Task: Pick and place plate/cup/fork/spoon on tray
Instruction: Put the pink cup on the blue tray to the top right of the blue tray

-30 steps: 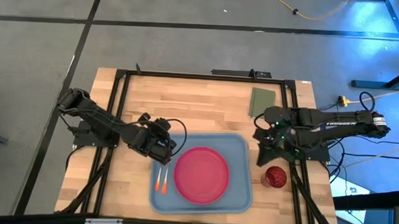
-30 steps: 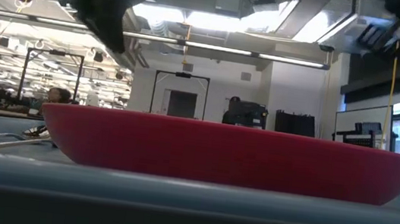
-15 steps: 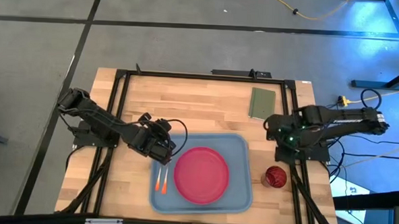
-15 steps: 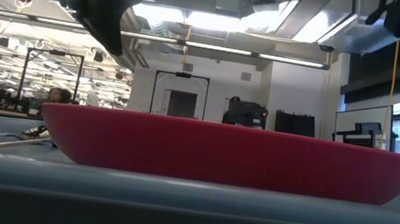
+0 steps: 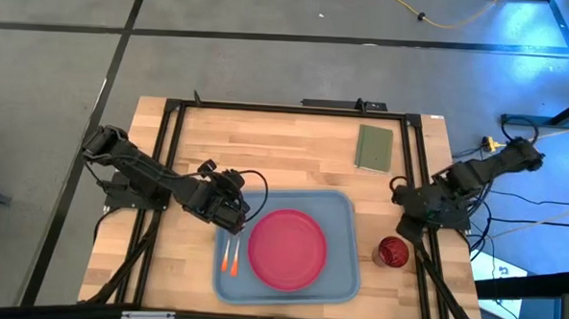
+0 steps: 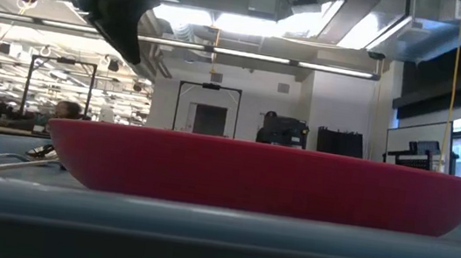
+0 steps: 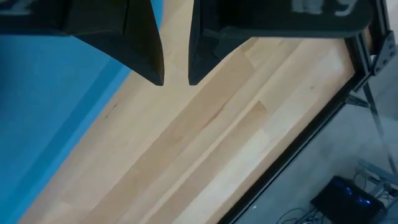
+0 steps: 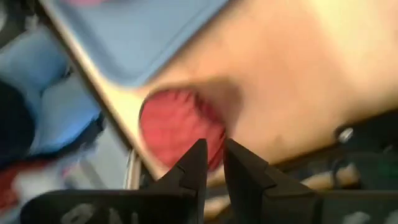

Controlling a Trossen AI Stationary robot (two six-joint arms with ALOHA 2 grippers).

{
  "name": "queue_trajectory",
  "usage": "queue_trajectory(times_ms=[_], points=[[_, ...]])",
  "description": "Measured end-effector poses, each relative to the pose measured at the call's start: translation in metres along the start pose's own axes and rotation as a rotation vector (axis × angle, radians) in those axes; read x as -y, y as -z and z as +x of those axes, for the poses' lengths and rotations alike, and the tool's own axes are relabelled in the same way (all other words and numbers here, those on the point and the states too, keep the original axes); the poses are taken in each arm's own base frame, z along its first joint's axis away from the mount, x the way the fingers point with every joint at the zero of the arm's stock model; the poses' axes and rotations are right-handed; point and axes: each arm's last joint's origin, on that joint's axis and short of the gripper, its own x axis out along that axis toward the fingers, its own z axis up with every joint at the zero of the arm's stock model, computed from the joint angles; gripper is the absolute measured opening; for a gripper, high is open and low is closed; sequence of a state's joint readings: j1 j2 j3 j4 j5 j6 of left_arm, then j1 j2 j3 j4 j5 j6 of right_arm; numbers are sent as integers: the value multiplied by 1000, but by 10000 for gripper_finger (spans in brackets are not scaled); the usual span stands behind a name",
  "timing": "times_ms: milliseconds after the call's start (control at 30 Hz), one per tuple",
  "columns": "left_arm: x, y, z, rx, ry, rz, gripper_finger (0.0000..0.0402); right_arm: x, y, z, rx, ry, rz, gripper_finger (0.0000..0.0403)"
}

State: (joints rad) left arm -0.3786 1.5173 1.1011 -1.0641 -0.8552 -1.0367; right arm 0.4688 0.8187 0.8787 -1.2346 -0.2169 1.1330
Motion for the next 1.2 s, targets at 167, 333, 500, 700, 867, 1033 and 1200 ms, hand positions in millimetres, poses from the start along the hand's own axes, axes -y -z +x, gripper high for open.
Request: queue_trajectory(times_ms=[167,333,500,700,867,1033,1200], points=[[0,0,0,0,1,-1,66,-4,7,3,85,43,-26,58],[0,0,0,1,1,-1,66,-2,13,13,9,67,-67,58],[0,-1,0,28,-11,-6,66,-9,12,16,-1,-6,-77,58],[1,-2,0,43,-11,-19,66,-13,10,18,18,-24,-123,58],[2,-2,0,46,-6,-28,66,-7,10,32,-5,35,-122,58],[2,-2,0,47,-6,-29,66,-3,11,42,-78,51,-118,58],[2,-2,0,47,-6,-29,66,-3,11,42,-70,48,-143,58]])
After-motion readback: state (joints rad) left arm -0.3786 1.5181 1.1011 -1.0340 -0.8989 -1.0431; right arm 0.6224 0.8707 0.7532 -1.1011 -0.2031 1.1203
